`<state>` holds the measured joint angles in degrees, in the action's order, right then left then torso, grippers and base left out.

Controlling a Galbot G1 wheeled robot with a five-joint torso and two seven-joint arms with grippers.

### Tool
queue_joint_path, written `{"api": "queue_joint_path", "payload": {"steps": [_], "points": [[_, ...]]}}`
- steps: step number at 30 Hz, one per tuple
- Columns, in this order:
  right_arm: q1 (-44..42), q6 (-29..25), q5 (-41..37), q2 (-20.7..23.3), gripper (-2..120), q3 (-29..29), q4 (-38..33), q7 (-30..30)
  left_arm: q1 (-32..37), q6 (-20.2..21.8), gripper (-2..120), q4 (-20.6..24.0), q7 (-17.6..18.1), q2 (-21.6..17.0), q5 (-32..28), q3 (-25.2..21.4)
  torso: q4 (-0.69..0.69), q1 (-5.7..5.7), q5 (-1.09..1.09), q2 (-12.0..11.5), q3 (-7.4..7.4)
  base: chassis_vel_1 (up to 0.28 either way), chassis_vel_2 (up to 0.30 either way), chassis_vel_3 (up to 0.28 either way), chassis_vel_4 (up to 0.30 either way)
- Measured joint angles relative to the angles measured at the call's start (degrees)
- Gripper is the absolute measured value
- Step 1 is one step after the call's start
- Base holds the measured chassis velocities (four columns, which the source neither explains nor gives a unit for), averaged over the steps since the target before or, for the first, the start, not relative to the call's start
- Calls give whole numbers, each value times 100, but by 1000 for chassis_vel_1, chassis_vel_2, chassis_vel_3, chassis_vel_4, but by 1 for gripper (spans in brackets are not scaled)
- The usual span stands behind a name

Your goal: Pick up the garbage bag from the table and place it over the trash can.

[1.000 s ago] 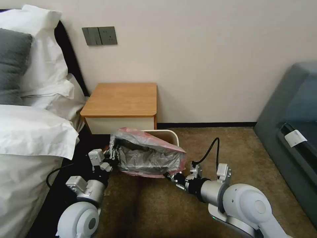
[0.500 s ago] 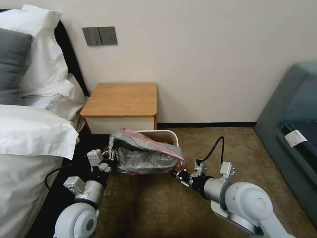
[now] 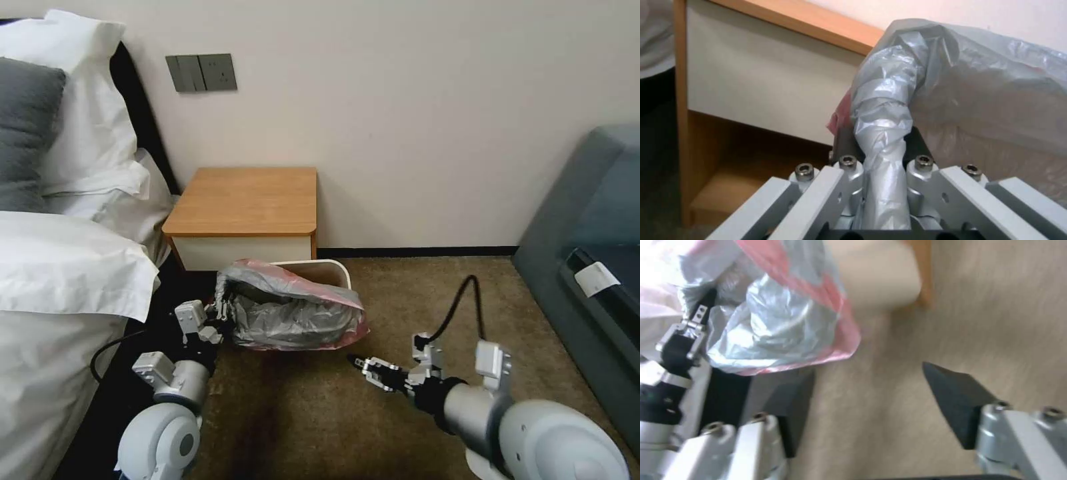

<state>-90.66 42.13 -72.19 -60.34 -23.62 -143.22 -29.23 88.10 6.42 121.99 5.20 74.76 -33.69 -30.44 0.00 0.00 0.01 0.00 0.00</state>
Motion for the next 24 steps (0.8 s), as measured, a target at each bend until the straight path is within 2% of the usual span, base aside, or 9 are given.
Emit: {"api": "queue_joint_path", "payload": {"steps": [1,2,4,6,7,10,17,21,24], "points": [[-112,-46,750,44,76,-106,0,775,0,0,7,-11,10,0,38,-9,-1,0,0,0,0,0,0,0,0],[-112,-46,750,44,76,-106,0,775,0,0,7,-11,10,0,38,-9,-1,0,0,0,0,0,0,0,0],[-121,-239,1941,156,86,-184,-1,1924,6,0,7,-17,12,-3,118,-23,-1,0,-1,0,0,0,0,0,0],[-51,-314,2242,199,89,-188,-1,2218,13,0,7,-17,13,-10,143,-28,-1,0,-1,0,0,0,0,0,0],[108,-430,2644,273,94,-178,-1,2539,26,-2,7,-16,13,-20,175,-37,-1,0,0,0,0,0,0,0,0],[555,-1114,3887,610,100,-45,118,3510,72,-9,7,34,7,-60,241,-60,1,0,0,0,0,0,0,0,0],[949,-1537,4952,966,100,320,459,4071,92,-16,7,113,-27,-82,295,-51,1,0,-1,0,0,0,0,0,0],[1054,-1593,5456,1011,99,597,606,4035,92,-16,7,153,-36,-72,314,-28,1,0,-1,0,0,0,0,0,0],[1061,-1647,5670,977,92,665,668,3969,106,-17,7,178,-44,-66,340,-8,1,0,-1,0,0,0,0,0,0]]}}
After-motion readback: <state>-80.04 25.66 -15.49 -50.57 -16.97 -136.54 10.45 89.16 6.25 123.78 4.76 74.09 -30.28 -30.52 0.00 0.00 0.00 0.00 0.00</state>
